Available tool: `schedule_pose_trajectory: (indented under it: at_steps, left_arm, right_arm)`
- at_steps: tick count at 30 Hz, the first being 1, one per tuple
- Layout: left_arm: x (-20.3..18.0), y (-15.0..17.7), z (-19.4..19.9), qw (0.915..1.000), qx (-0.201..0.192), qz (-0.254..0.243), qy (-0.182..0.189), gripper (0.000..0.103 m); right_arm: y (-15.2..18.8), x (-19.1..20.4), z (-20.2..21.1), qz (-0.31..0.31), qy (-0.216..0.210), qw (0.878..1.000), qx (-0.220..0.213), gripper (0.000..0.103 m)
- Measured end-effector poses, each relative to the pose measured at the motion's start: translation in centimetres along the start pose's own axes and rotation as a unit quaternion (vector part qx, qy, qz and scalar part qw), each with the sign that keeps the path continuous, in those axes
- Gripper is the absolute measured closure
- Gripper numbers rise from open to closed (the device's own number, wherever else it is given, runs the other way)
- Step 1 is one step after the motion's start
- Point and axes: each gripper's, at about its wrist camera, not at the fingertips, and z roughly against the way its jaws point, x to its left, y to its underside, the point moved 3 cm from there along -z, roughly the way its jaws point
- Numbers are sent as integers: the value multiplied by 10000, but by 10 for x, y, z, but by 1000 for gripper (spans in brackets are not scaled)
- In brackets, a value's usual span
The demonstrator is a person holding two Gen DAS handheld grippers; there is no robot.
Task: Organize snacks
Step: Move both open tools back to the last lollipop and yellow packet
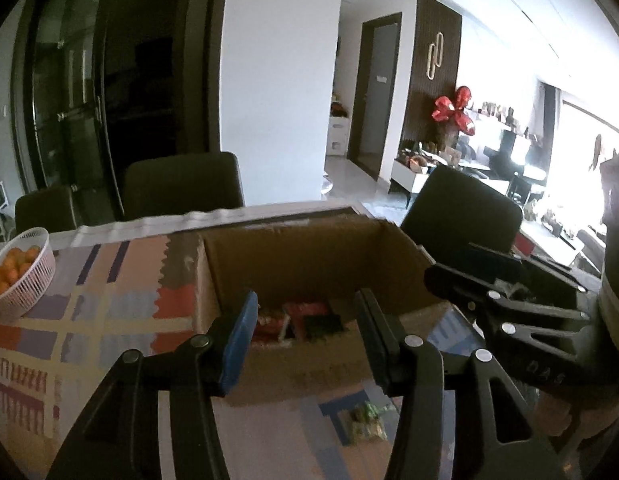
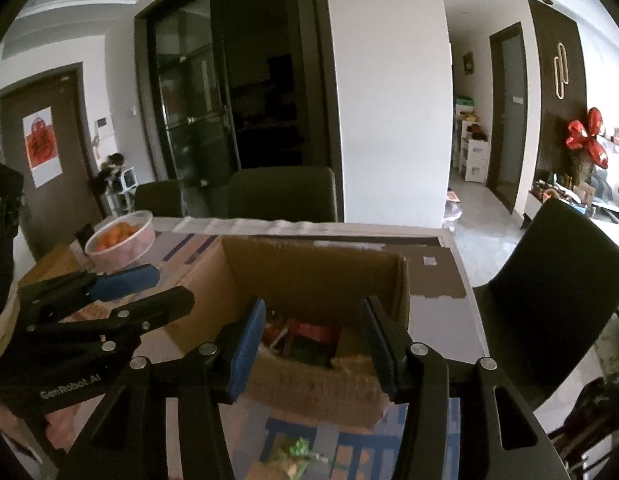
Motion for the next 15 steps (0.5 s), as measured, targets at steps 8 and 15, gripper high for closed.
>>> schedule_pose_trajectory:
  at_steps: [8,15]
  left_arm:
    - [-23,42,0,9992,378,-109,110,53]
    - [-34,75,-17,9961,836,41,292,53]
  right_arm:
    - [30,-4,12,188,13,9996,186,52]
    - [64,-12,14,235,29,9987,446,52]
